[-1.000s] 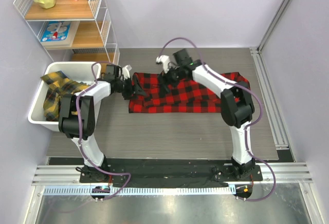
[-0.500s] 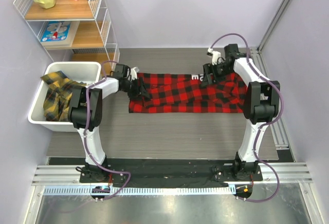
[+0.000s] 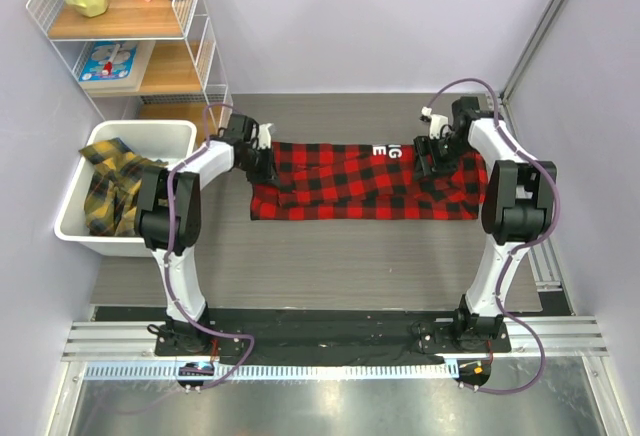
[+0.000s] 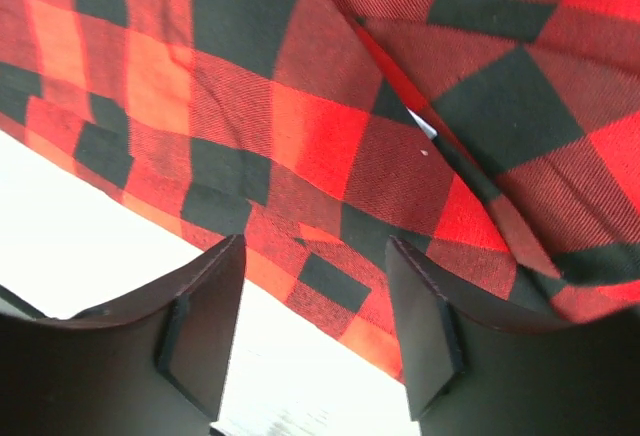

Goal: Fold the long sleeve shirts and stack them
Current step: Fold the shirt

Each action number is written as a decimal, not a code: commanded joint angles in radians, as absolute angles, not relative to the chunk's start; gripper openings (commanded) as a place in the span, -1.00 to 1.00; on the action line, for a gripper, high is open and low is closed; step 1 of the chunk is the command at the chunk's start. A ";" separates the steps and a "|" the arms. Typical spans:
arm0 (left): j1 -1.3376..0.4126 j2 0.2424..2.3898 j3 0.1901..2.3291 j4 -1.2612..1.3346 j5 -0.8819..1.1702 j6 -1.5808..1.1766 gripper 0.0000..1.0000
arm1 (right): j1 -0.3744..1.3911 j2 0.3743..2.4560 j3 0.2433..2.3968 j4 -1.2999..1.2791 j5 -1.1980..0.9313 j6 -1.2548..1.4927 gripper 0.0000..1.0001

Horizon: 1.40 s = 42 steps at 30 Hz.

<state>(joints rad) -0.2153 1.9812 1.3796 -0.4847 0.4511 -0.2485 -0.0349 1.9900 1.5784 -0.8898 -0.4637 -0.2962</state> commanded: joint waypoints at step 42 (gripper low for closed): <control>-0.460 2.085 1.503 -0.868 0.313 0.897 0.19 | -0.020 2.082 1.996 -0.845 -0.196 -0.189 0.81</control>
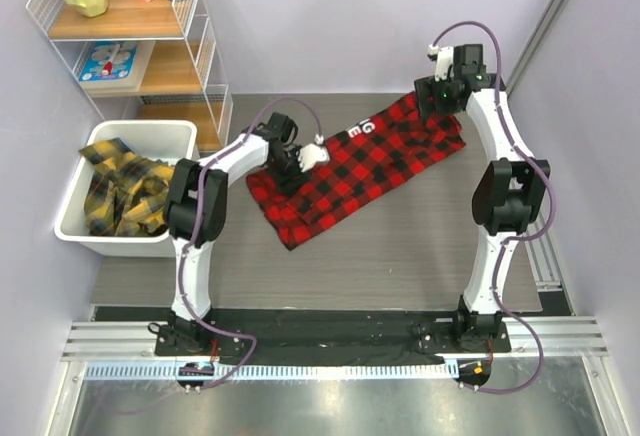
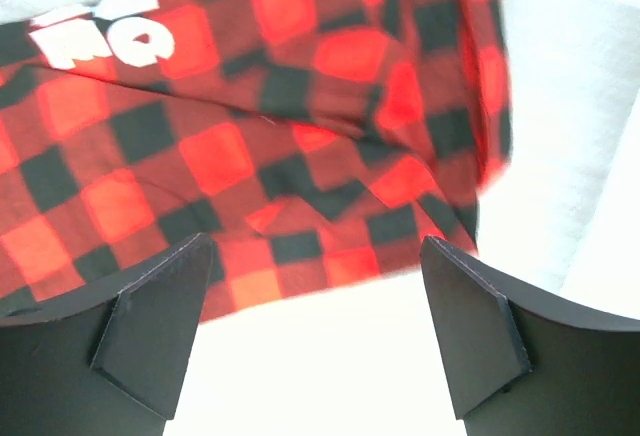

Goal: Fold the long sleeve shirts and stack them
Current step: Fold the shirt

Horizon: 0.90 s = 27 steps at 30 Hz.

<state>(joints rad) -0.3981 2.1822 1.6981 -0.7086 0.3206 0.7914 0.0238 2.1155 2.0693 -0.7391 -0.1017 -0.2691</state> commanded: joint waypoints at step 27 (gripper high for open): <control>-0.347 1.538 1.402 -0.731 0.489 0.135 0.99 | 0.230 2.603 2.373 -0.735 -0.075 -0.356 0.42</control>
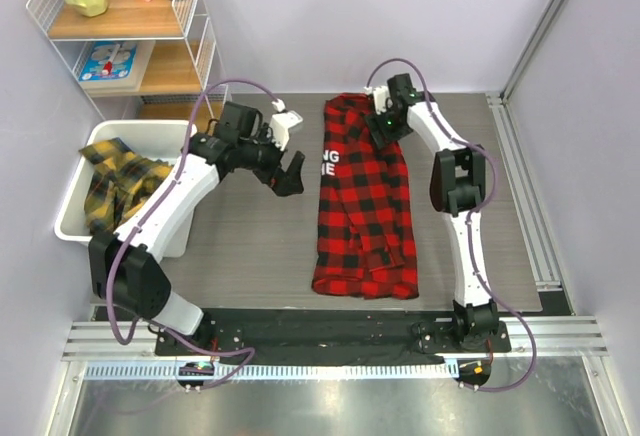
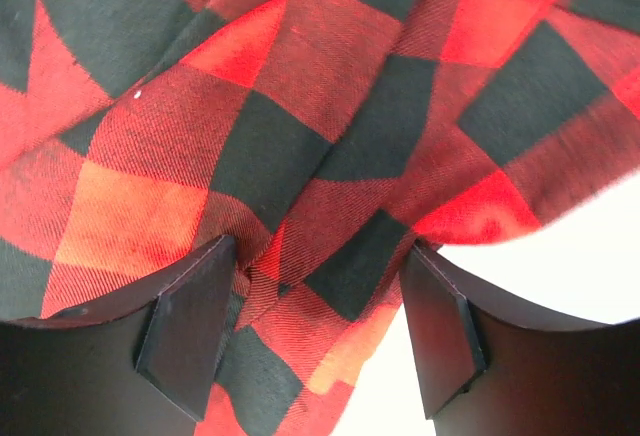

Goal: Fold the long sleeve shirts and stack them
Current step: Fold the shirt

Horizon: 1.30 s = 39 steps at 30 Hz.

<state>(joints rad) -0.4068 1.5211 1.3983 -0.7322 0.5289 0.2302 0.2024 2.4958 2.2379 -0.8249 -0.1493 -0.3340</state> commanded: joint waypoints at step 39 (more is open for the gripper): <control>-0.477 2.240 1.793 -0.879 0.367 0.482 0.40 | 0.140 2.155 1.604 -0.652 -0.636 -0.204 -0.27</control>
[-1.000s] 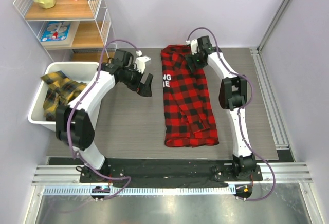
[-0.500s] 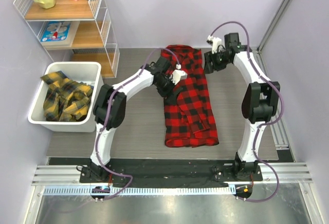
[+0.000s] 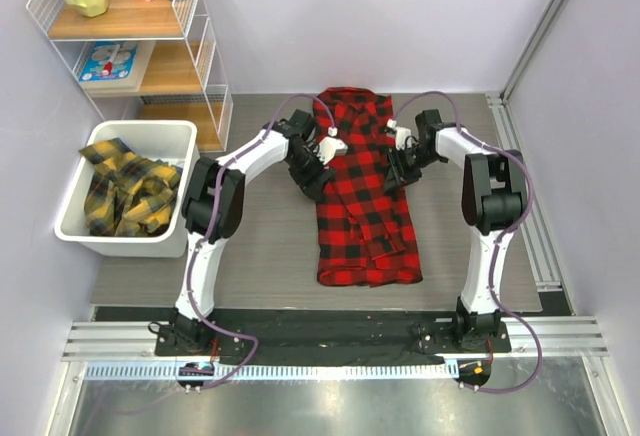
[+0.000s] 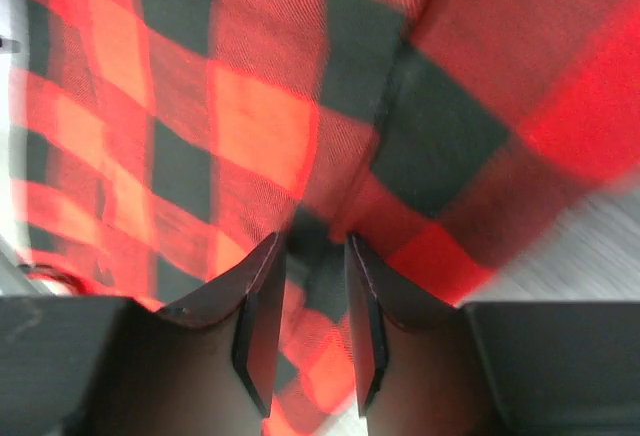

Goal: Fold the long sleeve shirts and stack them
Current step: Fold the shirt

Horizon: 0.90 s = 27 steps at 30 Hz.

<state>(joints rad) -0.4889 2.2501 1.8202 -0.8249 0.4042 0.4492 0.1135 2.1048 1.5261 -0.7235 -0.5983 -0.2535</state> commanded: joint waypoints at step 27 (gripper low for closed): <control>-0.664 2.094 1.537 -0.769 0.374 0.573 0.26 | 0.112 1.454 1.232 -0.422 -0.502 -0.401 0.53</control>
